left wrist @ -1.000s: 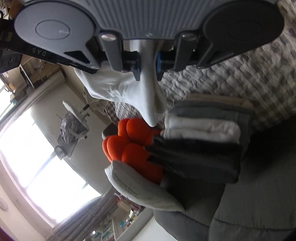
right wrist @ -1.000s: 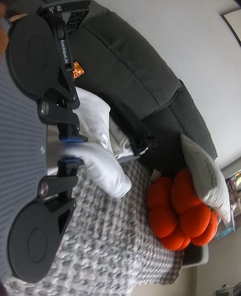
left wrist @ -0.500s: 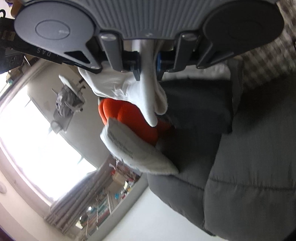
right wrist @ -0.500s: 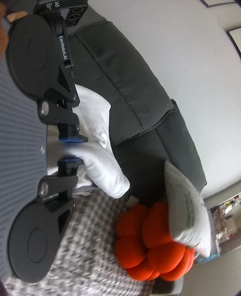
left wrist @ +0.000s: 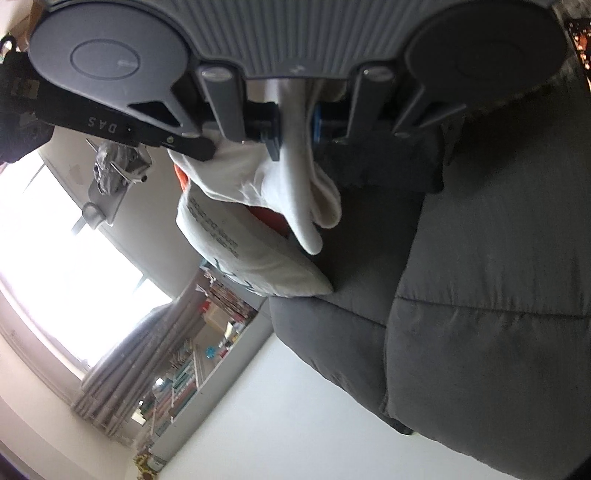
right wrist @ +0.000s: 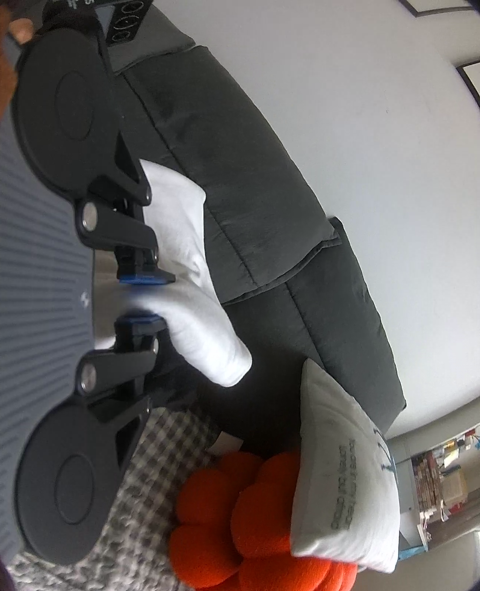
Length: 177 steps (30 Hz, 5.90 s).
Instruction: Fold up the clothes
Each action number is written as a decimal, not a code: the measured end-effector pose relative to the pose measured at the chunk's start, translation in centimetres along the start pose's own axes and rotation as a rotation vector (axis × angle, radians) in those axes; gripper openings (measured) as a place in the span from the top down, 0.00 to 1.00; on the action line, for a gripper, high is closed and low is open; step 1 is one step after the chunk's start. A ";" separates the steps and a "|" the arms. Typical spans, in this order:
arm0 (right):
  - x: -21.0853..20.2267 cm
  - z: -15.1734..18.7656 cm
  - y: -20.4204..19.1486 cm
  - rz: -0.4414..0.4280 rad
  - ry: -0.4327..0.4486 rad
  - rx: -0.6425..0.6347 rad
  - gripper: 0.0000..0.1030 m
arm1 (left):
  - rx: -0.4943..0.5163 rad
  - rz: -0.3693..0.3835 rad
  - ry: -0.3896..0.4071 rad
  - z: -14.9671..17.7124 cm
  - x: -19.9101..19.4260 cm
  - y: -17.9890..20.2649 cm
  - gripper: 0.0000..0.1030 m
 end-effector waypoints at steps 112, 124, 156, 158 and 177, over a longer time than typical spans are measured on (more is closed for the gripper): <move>-0.3 10.2 -2.0 0.205 -0.195 -0.369 0.32 | 0.364 -0.435 -0.149 10.9 -0.5 -0.4 0.08; -1.0 12.3 -2.0 0.388 -0.242 -0.422 0.00 | 0.317 -0.625 -0.254 13.8 -0.2 -1.9 0.00; -4.0 13.5 0.0 0.513 -0.131 -0.324 0.00 | 0.371 -0.529 -0.297 16.4 1.3 -0.1 0.00; -4.1 13.4 -0.1 0.510 -0.127 -0.321 0.00 | 0.375 -0.529 -0.298 16.5 1.4 0.0 0.00; -4.2 13.3 -0.7 0.504 -0.110 -0.329 0.00 | 0.388 -0.537 -0.299 16.5 1.5 0.1 0.00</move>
Point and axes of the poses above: each gripper's, at about its wrist camera, not at the fingertips, and x roughly the way its jaws point, y to its right, z to its underside, the point moved 2 cm from there along x, roughly the way its jaws point, and after that the axes turned 13 degrees about y, right-handed, at the moved point
